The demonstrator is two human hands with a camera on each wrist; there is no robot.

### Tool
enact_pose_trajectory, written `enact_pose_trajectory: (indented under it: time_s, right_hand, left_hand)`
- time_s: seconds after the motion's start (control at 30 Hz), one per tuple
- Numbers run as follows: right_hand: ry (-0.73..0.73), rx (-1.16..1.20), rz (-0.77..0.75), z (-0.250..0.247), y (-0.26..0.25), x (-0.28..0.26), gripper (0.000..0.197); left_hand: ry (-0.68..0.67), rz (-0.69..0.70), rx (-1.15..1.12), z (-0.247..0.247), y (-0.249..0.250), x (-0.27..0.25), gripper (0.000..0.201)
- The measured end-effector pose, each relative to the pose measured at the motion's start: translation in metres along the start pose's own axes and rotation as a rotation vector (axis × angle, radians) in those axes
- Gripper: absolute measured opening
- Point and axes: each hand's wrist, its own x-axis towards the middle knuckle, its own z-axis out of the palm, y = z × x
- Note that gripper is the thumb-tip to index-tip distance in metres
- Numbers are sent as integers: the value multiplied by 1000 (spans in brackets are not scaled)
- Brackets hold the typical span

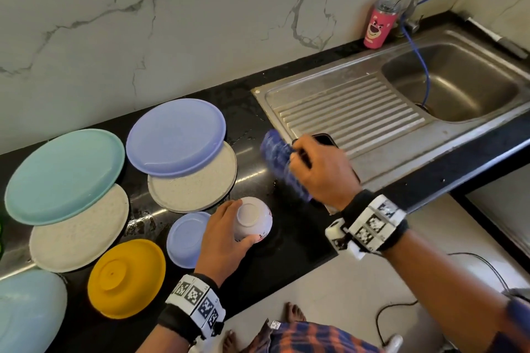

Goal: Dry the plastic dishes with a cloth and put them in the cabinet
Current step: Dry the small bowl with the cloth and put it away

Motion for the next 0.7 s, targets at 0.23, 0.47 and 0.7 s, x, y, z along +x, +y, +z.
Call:
enact_pose_trajectory:
  time_s: [0.23,0.47,0.7]
  right_hand:
    - [-264,-61,35,76,-48,-31,23]
    - [-369,104,-18,91,-37,-50,51]
    - [-416,-40,47,92,-33,-52,52]
  left_hand:
    - [57,41,-169,3,-4,0,68]
    - [81,59,-191,3,-2,-2,54]
    - [114,-55,-204,10,-6,-6,57]
